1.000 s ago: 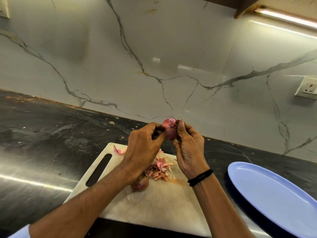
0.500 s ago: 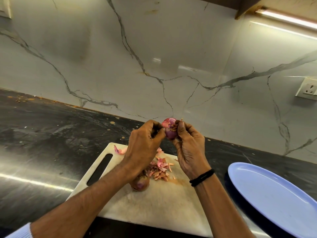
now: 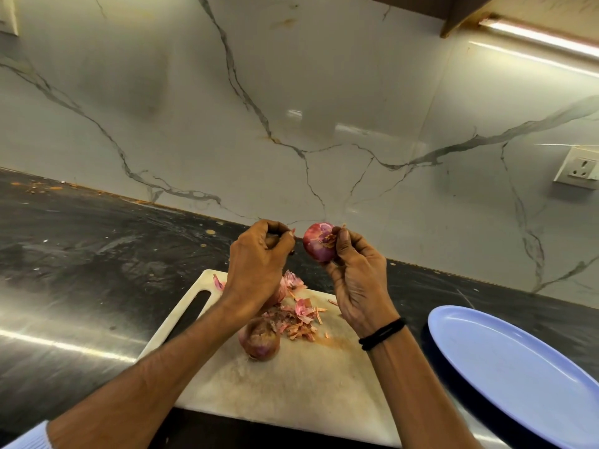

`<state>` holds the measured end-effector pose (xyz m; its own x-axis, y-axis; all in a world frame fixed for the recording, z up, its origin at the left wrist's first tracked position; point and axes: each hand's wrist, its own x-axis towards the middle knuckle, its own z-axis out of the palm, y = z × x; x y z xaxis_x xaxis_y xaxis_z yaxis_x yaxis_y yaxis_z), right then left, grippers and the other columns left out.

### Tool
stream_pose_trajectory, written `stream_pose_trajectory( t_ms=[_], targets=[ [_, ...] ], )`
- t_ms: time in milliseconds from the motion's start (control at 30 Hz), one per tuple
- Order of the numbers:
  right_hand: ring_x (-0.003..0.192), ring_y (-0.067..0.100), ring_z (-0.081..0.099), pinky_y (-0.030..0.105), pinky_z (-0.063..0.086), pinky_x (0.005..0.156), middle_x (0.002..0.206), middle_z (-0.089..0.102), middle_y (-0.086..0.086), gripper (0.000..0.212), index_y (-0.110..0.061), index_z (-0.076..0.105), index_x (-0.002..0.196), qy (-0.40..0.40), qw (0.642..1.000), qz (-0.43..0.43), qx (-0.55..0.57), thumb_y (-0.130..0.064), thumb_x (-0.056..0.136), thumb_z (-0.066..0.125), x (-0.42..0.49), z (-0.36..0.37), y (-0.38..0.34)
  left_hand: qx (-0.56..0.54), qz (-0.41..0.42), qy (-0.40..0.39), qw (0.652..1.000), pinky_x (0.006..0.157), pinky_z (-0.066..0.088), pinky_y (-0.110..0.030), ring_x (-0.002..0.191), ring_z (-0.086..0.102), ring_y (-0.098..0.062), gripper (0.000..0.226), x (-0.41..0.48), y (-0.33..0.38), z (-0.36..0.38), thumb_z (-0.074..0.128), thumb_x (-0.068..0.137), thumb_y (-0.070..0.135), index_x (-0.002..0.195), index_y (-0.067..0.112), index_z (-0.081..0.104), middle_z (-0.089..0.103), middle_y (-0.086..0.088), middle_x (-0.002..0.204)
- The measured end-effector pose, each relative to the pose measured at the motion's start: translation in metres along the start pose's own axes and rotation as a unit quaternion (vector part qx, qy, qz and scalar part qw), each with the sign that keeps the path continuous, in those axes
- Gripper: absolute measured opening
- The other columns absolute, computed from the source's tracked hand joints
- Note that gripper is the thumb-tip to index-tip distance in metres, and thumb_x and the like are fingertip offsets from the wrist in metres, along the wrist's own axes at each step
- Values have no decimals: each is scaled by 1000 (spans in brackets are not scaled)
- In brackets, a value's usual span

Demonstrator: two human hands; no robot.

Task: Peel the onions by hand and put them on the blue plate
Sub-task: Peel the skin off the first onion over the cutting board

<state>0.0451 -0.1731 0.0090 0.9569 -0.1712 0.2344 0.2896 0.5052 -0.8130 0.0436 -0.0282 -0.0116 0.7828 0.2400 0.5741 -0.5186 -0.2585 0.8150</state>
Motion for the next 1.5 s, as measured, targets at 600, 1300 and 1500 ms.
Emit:
stream_pose_trajectory(
  t_ms=[600, 1300, 1500],
  targets=[
    [93, 27, 68, 46, 59, 85, 97, 71, 12, 25, -9, 69, 99, -70, 981, -75, -164, -25, 80, 63, 3, -8, 7, -40, -21, -109, 993, 88, 59, -28, 90, 72, -2, 32, 1, 6, -3, 75, 81, 35, 110, 22, 74, 77, 6, 96],
    [100, 31, 67, 45, 58, 86, 101, 70, 12, 21, -17, 70, 96, -76, 963, -116, -231, -31, 82, 61, 6, -11, 10, -25, -28, -112, 993, 65, 52, -7, 72, 70, 6, 47, 2, 13, -8, 79, 63, 39, 102, 14, 77, 71, 19, 82],
    [96, 27, 68, 40, 60, 84, 100, 71, 12, 25, -16, 69, 97, -84, 957, -121, -249, -33, 80, 61, 3, -10, 11, 18, -25, -106, 994, 65, 55, -11, 70, 71, 3, 42, 2, 9, -7, 85, 66, 34, 103, 16, 77, 73, 17, 83]
  ],
)
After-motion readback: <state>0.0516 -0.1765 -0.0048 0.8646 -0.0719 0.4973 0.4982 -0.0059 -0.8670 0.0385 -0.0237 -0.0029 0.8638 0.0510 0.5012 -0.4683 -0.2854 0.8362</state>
